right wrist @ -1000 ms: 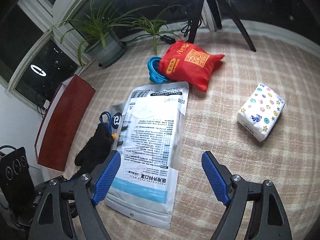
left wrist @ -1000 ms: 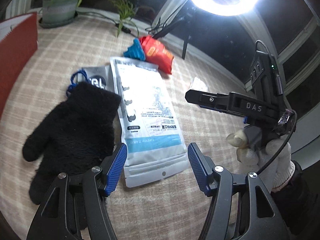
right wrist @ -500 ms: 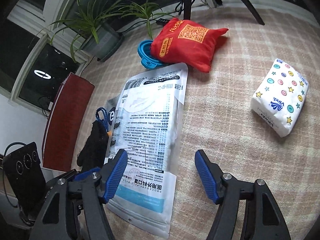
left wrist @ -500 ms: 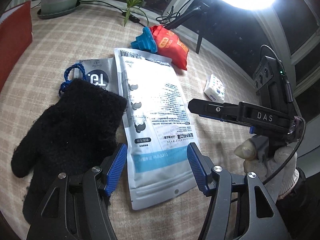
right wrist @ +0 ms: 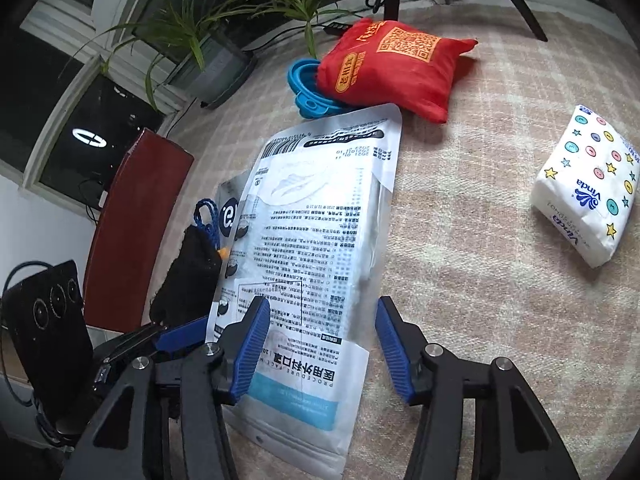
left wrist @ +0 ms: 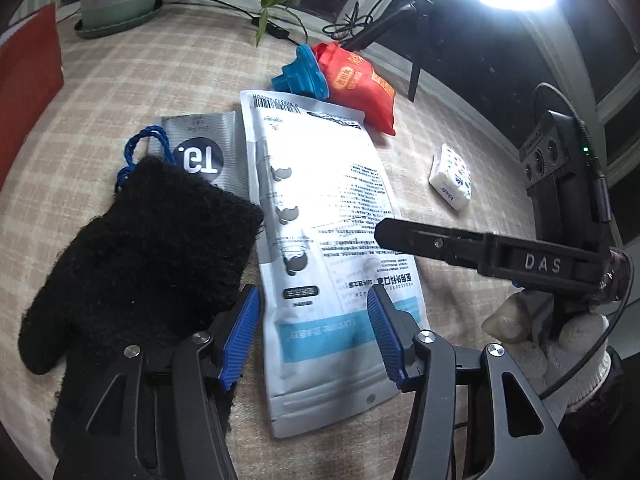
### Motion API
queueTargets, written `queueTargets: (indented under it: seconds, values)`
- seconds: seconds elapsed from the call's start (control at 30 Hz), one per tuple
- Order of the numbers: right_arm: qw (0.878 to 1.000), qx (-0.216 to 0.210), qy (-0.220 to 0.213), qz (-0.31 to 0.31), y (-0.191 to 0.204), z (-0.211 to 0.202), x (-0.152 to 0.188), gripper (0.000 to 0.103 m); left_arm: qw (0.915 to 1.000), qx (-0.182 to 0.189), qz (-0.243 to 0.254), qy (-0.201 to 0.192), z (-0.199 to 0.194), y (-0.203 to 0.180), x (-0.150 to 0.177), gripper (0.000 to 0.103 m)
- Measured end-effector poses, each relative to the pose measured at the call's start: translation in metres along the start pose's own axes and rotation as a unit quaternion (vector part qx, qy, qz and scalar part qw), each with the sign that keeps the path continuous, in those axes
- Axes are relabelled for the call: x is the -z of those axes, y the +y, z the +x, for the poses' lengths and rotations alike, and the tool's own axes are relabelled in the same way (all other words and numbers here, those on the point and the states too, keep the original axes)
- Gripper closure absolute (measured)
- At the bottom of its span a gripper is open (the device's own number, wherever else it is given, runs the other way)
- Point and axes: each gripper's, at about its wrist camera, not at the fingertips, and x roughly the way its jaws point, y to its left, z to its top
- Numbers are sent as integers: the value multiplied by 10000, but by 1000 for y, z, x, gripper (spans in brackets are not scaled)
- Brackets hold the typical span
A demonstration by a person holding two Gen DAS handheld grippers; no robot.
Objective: Organize soft objects
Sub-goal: 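Move both grippers to the white medical mask bag, then close both grippers on the mask bag's end and lift it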
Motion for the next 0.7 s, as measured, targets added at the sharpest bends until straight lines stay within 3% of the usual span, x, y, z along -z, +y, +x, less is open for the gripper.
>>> queueTargets:
  seconds: [0.37, 0.53, 0.7]
  values:
    - [9997, -146, -74, 162, 3, -1, 6, 58, 9992, -219, 337, -69, 5, -14, -4, 55]
    - [9980, -432, -207, 422, -5, -12, 10, 64, 9990, -247, 356, -110, 4, -13, -2, 55]
    - [9988, -226, -357, 249, 7, -22, 16, 66, 9989, -205, 379, -165, 1, -16, -1, 55]
